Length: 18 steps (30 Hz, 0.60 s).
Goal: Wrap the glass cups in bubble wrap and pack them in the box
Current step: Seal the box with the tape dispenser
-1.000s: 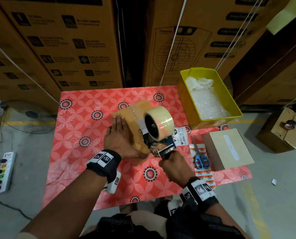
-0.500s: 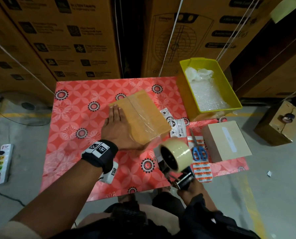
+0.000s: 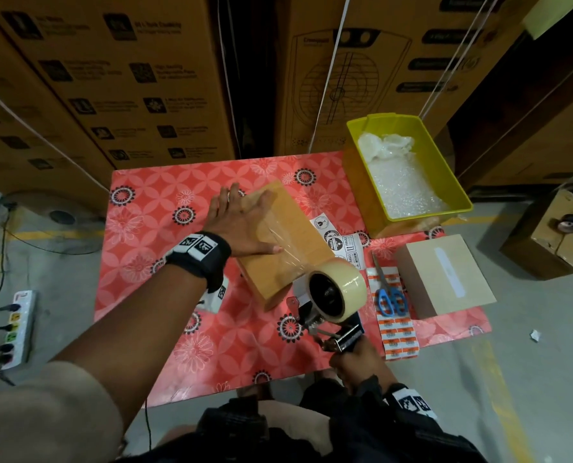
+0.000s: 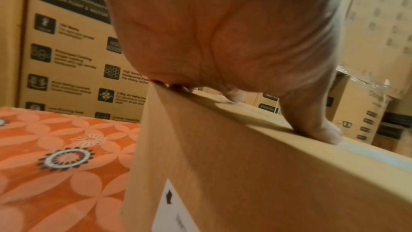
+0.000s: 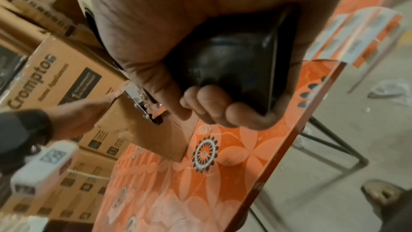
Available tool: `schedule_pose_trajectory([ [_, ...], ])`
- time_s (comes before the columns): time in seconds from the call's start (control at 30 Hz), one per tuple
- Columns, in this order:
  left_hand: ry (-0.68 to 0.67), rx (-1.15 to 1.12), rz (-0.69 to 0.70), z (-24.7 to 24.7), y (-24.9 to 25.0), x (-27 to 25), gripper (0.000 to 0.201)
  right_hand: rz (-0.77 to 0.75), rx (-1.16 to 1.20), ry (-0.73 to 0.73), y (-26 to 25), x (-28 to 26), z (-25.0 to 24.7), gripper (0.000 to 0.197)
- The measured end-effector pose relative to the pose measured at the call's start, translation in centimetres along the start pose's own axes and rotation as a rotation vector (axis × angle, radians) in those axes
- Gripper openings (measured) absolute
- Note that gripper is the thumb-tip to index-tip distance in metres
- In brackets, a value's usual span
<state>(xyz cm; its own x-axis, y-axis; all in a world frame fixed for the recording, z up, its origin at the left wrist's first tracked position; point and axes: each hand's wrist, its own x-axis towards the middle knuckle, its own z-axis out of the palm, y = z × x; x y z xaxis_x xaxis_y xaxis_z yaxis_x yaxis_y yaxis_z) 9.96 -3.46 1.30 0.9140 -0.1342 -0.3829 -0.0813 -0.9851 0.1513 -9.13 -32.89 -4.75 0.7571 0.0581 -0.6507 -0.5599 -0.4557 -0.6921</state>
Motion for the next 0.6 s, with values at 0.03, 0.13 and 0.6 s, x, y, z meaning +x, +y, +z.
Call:
schedule_pose_trajectory([
  [0.03,-0.028,0.007,0.001,0.2,-0.1,0.1,0.126,0.017,0.027,0.001,-0.1,-0.1,0.1,0.035],
  [0.13,-0.001,0.031,-0.042,1.0,-0.6,-0.2,0.115,0.114,0.099,-0.008,0.6,0.4,0.2,0.013],
  [0.6,0.124,-0.063,-0.348,4.9,-1.2,-6.4,0.118,0.409,0.875,-0.424,0.9,1.3,-5.7,0.016],
])
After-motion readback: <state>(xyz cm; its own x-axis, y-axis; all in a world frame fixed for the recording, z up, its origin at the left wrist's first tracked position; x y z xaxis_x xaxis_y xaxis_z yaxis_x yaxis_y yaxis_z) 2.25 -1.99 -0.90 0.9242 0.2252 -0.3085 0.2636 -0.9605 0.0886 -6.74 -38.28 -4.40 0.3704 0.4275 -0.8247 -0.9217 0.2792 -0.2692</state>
